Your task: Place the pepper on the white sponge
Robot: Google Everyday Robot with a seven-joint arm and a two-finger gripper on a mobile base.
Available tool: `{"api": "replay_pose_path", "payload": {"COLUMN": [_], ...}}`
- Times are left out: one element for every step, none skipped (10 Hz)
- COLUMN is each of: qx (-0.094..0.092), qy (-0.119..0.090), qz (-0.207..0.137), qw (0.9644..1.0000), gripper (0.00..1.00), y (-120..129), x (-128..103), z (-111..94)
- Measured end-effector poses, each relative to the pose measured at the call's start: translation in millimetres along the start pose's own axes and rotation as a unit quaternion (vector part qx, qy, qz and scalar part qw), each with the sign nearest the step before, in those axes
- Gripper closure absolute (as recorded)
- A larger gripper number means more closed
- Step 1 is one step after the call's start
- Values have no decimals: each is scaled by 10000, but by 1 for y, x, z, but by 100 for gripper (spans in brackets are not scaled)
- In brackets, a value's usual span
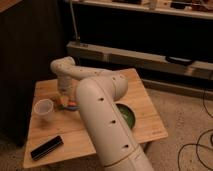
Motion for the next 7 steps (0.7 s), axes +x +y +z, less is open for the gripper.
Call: {"api": "replay_pose_path", "payload": {"qx": [22,77,149,205,262,333,374], "qy": [-100,-273,-469,-586,-697,-773,-803], "qz": [14,51,95,120,164,262,327], "qw": [9999,9996,9987,9980,9971,9961,9955], "gripper": [54,54,54,54,51,40,34], "y": [0,-1,-1,0,0,-1,-3], "x": [1,4,10,13,17,24,27], "z": [-4,-14,-31,-43,-55,-64,-66]}}
